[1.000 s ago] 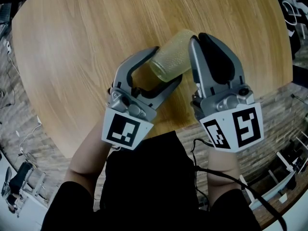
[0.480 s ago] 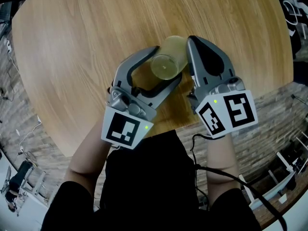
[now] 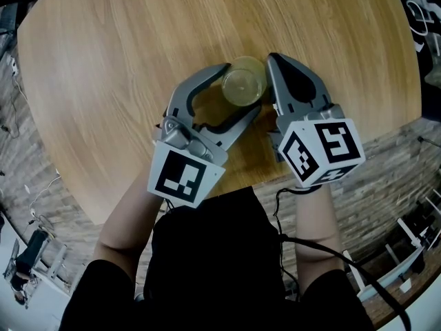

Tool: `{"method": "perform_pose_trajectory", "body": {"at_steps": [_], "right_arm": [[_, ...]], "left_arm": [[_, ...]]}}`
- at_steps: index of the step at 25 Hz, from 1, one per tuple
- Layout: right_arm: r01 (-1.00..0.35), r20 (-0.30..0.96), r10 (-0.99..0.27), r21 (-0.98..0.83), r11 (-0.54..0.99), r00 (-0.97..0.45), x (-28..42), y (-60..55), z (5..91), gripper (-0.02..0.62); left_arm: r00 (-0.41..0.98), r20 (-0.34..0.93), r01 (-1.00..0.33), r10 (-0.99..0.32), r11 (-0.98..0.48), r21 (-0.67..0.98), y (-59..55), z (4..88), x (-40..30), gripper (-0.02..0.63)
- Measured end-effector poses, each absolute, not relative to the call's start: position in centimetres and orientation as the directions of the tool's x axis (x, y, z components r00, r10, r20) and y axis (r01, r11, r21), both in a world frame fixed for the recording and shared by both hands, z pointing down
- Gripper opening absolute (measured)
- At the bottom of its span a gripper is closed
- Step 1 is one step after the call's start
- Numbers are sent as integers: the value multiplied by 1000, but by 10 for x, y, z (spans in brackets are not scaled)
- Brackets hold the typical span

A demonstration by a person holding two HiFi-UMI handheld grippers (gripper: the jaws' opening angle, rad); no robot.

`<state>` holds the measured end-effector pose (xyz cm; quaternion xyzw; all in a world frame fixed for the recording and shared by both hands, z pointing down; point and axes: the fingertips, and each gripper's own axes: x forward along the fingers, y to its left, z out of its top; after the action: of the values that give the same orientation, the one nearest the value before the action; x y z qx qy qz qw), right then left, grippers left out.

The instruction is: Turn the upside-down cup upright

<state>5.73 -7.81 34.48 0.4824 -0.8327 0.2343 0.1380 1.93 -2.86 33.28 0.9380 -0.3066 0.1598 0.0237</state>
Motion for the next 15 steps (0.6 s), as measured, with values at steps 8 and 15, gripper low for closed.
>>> {"method": "perform_pose_trajectory", "body": {"at_steps": [8, 15], "right_arm": [[-875, 474, -735, -256, 412, -485, 61, -78, 352, 14], [-896, 445, -777, -226, 383, -445, 70, -79, 337, 14]], "left_arm": [[758, 325, -578, -565, -813, -65, -33, 337, 23, 296], [778, 286, -570, -560, -820, -54, -28, 322, 16, 296]]}}
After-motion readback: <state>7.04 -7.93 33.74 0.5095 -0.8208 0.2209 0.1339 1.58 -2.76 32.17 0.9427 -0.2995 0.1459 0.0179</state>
